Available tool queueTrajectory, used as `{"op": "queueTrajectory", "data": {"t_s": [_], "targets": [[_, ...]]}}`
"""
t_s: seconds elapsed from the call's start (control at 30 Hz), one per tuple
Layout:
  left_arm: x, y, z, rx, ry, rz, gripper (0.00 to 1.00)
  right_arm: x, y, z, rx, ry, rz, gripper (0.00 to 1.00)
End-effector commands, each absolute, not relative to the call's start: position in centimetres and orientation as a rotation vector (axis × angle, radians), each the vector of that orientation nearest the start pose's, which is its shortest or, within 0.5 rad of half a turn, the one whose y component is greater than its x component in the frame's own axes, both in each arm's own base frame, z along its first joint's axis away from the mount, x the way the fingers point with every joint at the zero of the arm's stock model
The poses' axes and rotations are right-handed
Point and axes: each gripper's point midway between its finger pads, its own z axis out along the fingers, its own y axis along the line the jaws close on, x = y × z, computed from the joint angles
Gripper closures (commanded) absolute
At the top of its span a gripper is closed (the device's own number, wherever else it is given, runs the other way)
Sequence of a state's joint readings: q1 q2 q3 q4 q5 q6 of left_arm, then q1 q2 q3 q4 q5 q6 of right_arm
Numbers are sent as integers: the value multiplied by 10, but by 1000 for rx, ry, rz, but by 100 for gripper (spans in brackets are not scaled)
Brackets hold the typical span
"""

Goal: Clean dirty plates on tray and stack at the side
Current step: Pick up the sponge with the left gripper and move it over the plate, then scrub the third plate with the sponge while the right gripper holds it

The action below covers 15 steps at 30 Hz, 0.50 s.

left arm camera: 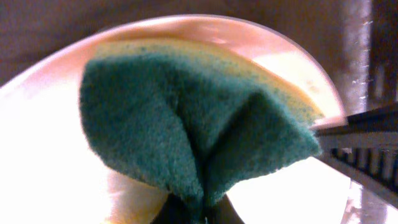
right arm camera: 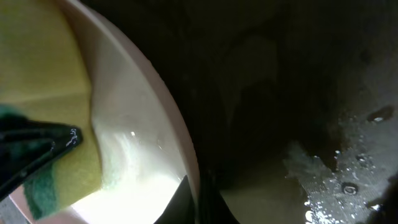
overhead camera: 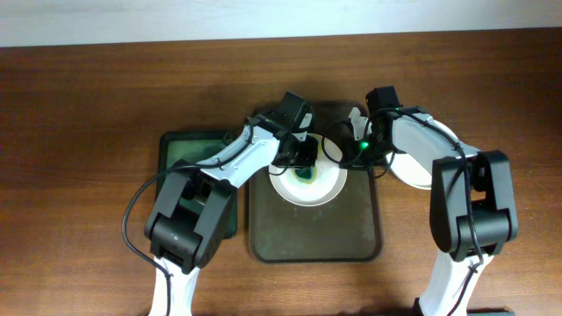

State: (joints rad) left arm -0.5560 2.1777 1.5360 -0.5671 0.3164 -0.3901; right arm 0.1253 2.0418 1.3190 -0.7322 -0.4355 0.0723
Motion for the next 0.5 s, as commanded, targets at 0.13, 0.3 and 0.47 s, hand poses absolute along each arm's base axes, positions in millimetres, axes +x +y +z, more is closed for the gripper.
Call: {"op": "queueTrajectory", "data": {"t_s": [0.13, 0.3, 0.47], "targets": [[359, -321, -28, 198, 3033, -753, 100, 376, 123, -6, -128, 3015, 681, 96], [388, -234, 11, 134, 3138, -258, 100, 376, 122, -7, -86, 3022, 678, 96], [392, -231, 10, 139, 3127, -223, 100, 377, 122, -7, -86, 3022, 678, 96]]}}
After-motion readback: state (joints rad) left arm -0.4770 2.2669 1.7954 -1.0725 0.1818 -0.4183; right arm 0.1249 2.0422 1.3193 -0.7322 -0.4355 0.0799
